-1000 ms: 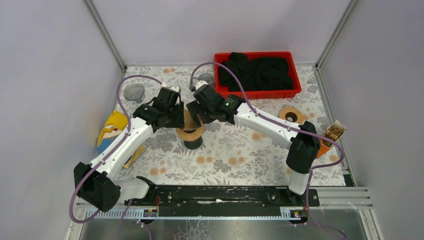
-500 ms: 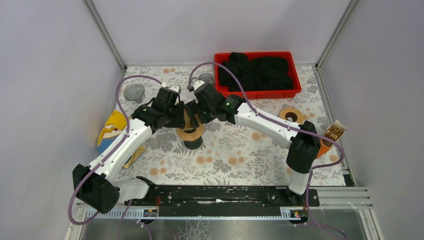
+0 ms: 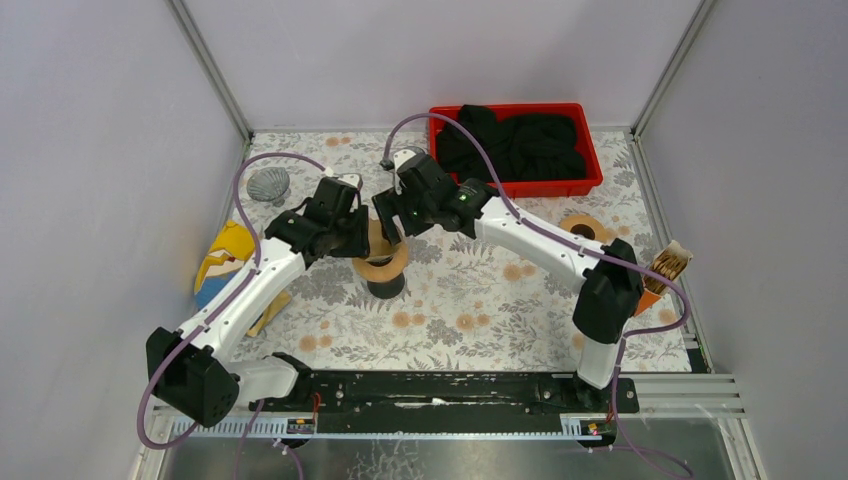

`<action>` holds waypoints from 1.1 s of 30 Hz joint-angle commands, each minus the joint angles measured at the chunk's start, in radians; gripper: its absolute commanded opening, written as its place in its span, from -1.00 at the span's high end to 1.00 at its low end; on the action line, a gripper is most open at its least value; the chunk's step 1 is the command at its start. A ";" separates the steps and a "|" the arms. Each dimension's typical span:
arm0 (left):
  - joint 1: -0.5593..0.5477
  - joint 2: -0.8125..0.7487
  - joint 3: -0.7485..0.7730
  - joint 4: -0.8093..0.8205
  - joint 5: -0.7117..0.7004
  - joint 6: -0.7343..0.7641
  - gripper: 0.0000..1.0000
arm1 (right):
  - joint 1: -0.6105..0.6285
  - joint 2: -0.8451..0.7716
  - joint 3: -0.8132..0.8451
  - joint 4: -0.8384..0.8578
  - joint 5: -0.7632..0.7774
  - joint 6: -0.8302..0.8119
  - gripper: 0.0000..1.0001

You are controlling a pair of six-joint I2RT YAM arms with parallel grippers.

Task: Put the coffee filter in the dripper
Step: Place the coffee filter in the coffee dripper.

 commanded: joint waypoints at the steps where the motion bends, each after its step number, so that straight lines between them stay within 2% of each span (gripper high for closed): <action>1: 0.007 0.004 -0.017 0.046 0.005 0.014 0.07 | -0.009 0.024 0.049 0.040 -0.061 -0.014 -0.72; 8: 0.007 0.002 -0.019 0.052 0.014 0.013 0.08 | -0.009 0.057 0.056 0.057 -0.104 -0.022 -0.71; 12: 0.007 0.006 -0.019 0.052 0.022 0.014 0.09 | -0.009 0.073 0.068 0.061 -0.102 -0.029 -0.63; 15: 0.007 0.007 -0.020 0.052 0.021 0.014 0.09 | -0.009 0.080 0.072 0.062 -0.107 -0.031 -0.54; 25: 0.007 -0.002 -0.024 0.054 0.017 0.016 0.10 | -0.009 0.084 0.062 0.054 -0.078 -0.039 -0.04; 30: 0.007 -0.005 -0.028 0.054 0.017 0.014 0.10 | -0.009 0.084 0.052 0.048 -0.053 -0.038 0.07; 33: 0.007 -0.012 -0.025 0.059 0.027 0.014 0.10 | -0.009 0.090 0.055 0.044 -0.060 -0.038 0.08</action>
